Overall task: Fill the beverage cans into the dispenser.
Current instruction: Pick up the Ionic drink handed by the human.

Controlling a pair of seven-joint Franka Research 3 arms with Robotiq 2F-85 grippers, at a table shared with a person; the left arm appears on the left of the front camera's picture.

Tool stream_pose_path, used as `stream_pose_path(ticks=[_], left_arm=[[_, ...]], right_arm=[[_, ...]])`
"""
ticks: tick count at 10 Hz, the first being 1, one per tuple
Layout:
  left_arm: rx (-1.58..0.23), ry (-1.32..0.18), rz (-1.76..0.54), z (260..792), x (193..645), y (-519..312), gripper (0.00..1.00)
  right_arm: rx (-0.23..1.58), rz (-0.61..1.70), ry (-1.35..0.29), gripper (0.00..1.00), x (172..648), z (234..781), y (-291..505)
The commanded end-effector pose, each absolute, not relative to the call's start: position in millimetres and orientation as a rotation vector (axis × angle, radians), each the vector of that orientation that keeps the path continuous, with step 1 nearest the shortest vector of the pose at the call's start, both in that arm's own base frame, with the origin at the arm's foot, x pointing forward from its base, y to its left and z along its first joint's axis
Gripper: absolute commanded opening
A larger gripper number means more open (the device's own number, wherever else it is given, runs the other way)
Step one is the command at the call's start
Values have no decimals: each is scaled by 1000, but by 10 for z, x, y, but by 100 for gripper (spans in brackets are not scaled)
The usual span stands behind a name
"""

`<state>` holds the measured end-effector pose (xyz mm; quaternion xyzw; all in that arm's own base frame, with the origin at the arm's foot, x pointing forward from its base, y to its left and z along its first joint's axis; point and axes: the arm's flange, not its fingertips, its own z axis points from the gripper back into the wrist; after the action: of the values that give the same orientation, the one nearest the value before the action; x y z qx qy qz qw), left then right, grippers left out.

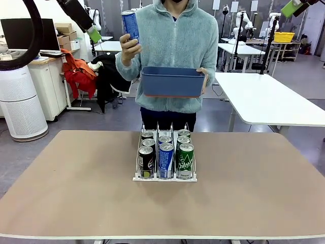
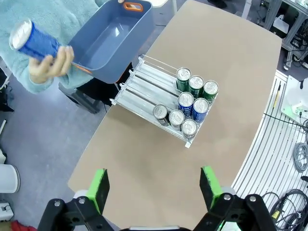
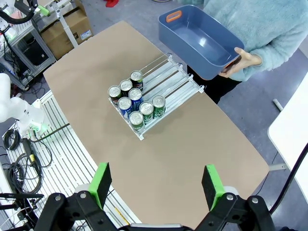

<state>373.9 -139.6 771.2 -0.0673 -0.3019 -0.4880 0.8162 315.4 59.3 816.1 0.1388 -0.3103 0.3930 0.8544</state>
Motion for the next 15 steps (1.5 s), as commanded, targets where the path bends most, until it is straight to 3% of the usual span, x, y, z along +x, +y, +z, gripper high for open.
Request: stream_pose_path(ticks=[1, 8, 15], left_arm=[[-139, -666, -1038, 7769, 3688, -1379, 100], [-139, -661, -1042, 7788, 3689, -1386, 100], [-44, -662, -980, 7362, 4170, -1407, 100]], right_arm=[[299, 836, -649, 100, 3132, 8130, 596], [299, 836, -649, 100, 3132, 8130, 596], [299, 836, -649, 100, 3132, 8130, 596]])
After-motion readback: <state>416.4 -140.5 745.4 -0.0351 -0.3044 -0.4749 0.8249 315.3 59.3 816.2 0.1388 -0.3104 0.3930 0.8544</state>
